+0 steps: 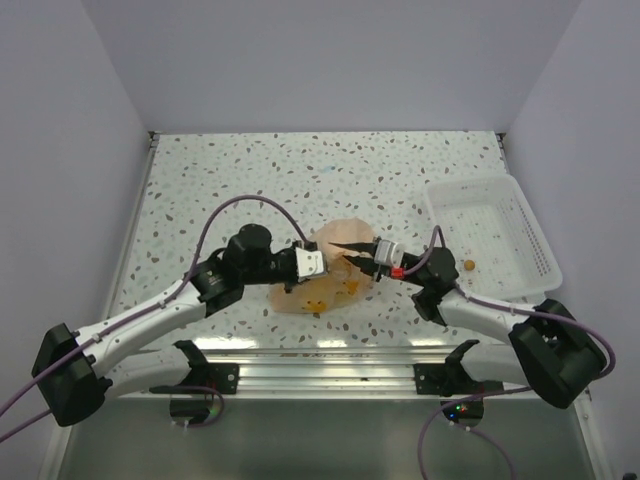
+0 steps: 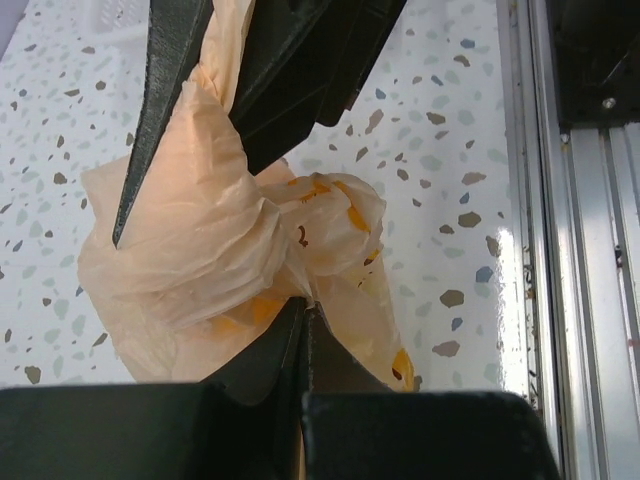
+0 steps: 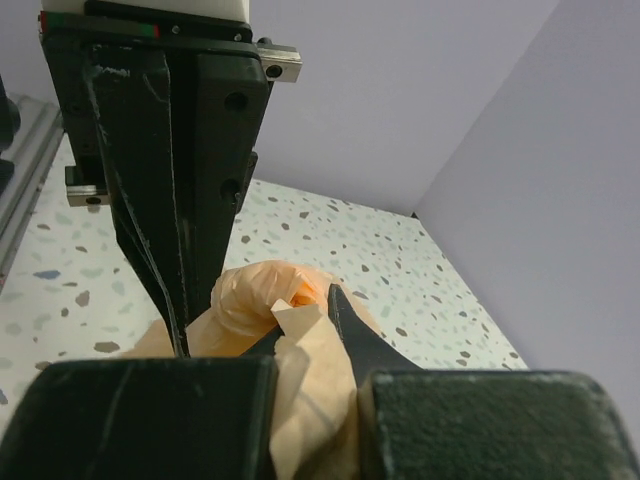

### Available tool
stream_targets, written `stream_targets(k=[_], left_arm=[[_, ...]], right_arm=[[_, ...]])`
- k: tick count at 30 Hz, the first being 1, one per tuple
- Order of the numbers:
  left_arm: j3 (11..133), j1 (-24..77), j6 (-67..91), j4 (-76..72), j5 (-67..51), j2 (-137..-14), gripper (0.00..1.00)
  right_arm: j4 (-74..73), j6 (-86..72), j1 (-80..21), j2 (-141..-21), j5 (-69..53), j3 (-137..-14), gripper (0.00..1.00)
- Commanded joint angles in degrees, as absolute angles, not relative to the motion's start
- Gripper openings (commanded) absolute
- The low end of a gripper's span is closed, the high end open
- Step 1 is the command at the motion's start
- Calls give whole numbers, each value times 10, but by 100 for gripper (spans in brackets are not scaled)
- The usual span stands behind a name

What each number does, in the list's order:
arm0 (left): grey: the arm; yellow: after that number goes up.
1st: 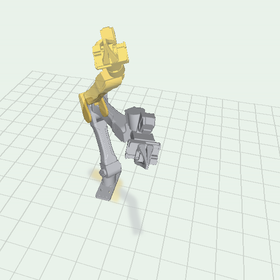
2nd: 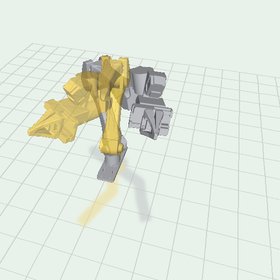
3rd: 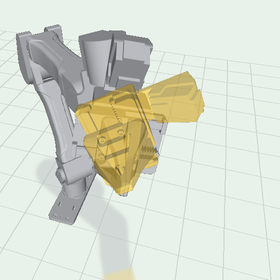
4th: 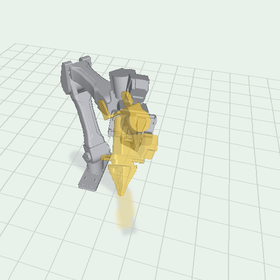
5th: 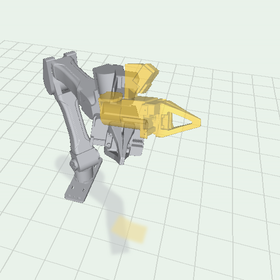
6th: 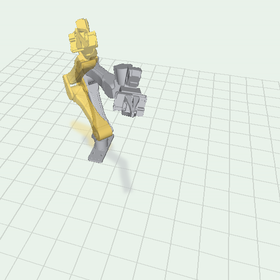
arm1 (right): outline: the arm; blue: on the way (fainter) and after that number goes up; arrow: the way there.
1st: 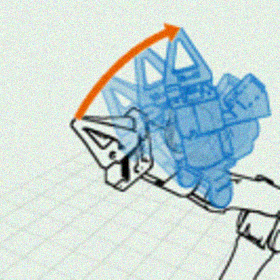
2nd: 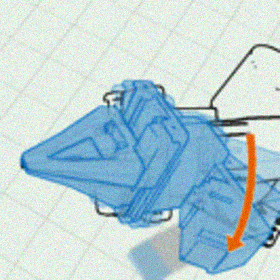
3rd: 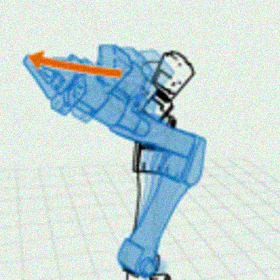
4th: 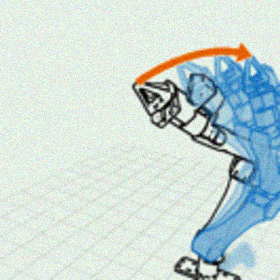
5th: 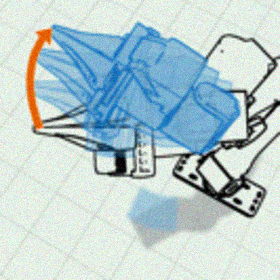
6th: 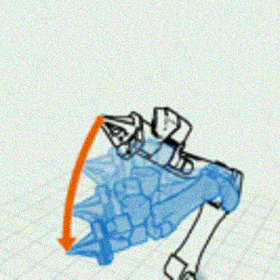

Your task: Place the fake fruits into the plastic bag and tie a complex knot

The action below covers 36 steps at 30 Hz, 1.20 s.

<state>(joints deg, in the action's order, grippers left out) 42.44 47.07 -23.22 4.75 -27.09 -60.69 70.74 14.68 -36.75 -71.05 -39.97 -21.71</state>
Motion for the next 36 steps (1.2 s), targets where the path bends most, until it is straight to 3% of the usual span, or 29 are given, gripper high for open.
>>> stream_targets(k=[1, 6, 9, 10, 12, 13, 16, 23, 24, 27, 28, 31, 32, 36], left_arm=[[409, 475, -181, -12, -305, -590, 0], [419, 460, -173, 57, -302, -514, 5], [459, 422, -120, 104, -285, -507, 14], [488, 392, -107, 116, -299, -513, 25], [511, 373, -87, 142, -308, -531, 36], [525, 368, -83, 146, -304, -534, 46], [531, 368, -89, 135, -329, -542, 62], [573, 369, -97, 122, -383, -637, 68], [577, 369, -97, 100, -390, -644, 62], [616, 366, -91, 91, -367, -682, 9], [627, 346, -94, 98, -374, -692, 3], [651, 279, -105, 105, -455, -706, 0], [663, 269, -148, 150, -475, -712, 0], [713, 259, -288, 282, -558, -730, 0]], right_arm=[[739, 55, -372, -679, -381, -246, 0], [698, 94, -373, -657, -378, -232, 0], [627, 118, -373, -651, -394, -247, 0], [599, 122, -372, -646, -389, -261, 0], [533, 130, -372, -640, -382, -272, 0], [511, 134, -373, -627, -374, -283, 0], [401, 144, -372, -607, -354, -324, 0], [99, 150, -372, -600, -266, -458, 0], [58, 139, -372, -601, -255, -468, 0], [2, 123, -372, -585, -250, -498, 0], [-11, 123, -373, -577, -258, -498, 0], [-21, 120, -372, -537, -258, -478, 0], [-33, 124, -372, -533, -258, -475, 6], [-60, 121, -369, -532, -255, -471, 53]])
